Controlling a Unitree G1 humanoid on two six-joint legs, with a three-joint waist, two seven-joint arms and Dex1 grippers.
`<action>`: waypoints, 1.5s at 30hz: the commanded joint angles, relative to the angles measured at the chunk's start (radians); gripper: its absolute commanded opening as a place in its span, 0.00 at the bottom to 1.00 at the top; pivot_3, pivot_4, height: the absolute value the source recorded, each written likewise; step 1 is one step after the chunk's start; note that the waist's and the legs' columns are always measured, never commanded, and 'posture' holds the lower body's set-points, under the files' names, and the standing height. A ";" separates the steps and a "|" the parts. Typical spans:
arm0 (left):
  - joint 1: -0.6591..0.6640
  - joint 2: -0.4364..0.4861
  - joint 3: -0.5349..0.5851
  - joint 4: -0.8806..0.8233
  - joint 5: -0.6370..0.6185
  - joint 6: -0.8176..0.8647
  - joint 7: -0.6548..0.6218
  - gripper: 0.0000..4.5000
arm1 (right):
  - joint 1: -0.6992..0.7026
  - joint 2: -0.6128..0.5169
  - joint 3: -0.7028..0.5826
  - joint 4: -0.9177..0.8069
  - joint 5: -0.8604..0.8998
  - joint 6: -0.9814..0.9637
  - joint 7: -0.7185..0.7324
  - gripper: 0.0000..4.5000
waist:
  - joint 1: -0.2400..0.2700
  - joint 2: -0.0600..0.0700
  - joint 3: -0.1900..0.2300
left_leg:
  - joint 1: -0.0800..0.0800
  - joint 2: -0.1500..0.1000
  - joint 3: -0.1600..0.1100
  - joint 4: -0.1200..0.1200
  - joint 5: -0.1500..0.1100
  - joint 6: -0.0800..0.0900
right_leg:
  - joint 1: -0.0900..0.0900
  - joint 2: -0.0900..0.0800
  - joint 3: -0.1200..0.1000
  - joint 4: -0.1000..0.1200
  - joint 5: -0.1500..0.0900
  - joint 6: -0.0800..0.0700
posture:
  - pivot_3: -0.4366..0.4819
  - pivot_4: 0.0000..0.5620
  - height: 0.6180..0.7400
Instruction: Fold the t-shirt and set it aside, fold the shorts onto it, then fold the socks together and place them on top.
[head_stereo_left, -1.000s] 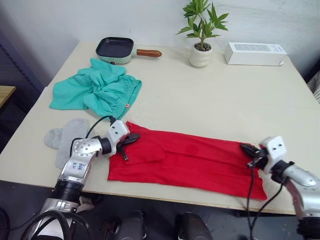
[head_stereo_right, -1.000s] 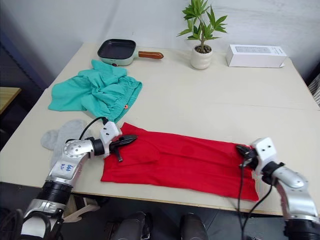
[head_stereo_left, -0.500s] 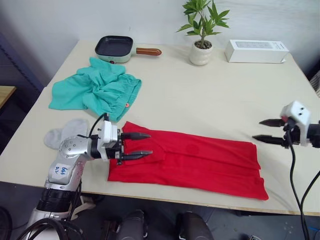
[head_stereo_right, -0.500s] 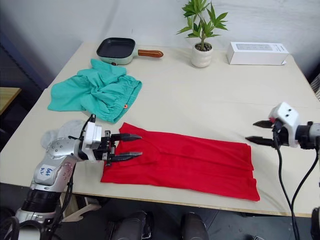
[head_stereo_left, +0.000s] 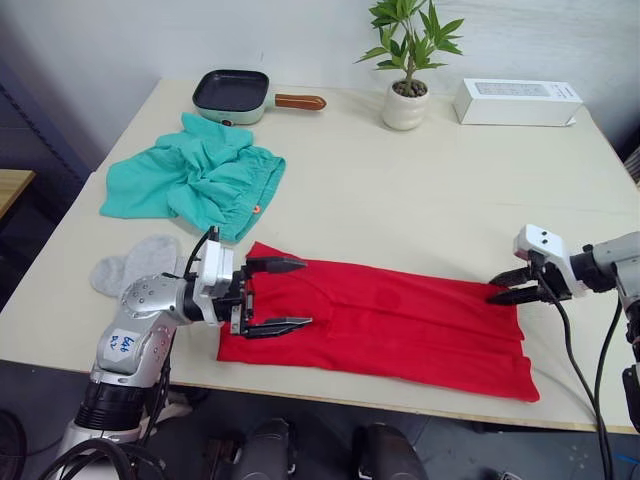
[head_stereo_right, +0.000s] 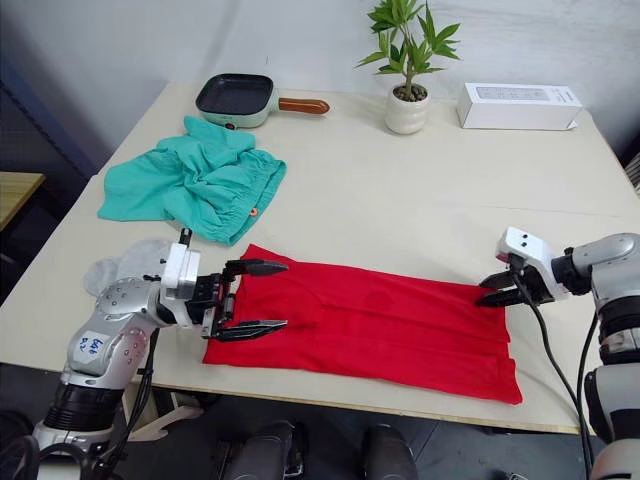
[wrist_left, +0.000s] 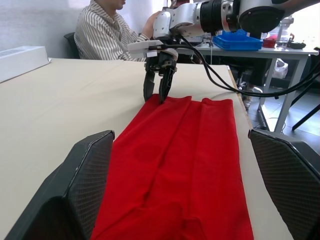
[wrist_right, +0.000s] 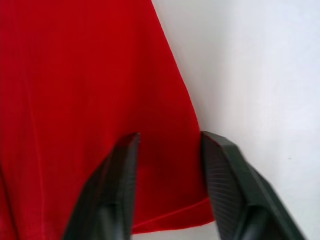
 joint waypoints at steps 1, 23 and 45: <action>-0.007 -0.003 0.012 -0.021 -0.003 -0.019 0.001 1.00 | -0.026 -0.013 0.033 0.025 -0.011 -0.006 0.073 0.09 | 0.000 0.000 0.000 | 0.000 0.000 0.000 0.000 0.000 0.000 | 0.000 0.000 0.000 0.000 0.000 0.000 | 0.48 0.27 1.00; -0.183 -0.107 -0.016 0.223 0.204 -0.091 0.227 1.00 | -0.349 0.190 -0.048 0.358 -0.245 -0.196 -0.769 0.01 | -0.011 0.002 0.002 | -0.009 0.000 0.000 0.001 0.001 -0.001 | -0.008 0.001 -0.002 0.007 0.000 0.000 | 0.48 0.27 1.00; -0.688 -0.150 -0.175 1.123 0.534 -0.247 0.115 1.00 | 0.561 0.071 -0.772 -0.949 0.311 1.212 -0.599 0.99 | 0.026 -0.001 0.003 | -0.015 -0.002 0.002 0.002 0.002 0.000 | -0.017 0.002 -0.009 0.010 0.000 0.000 | 0.48 0.27 1.00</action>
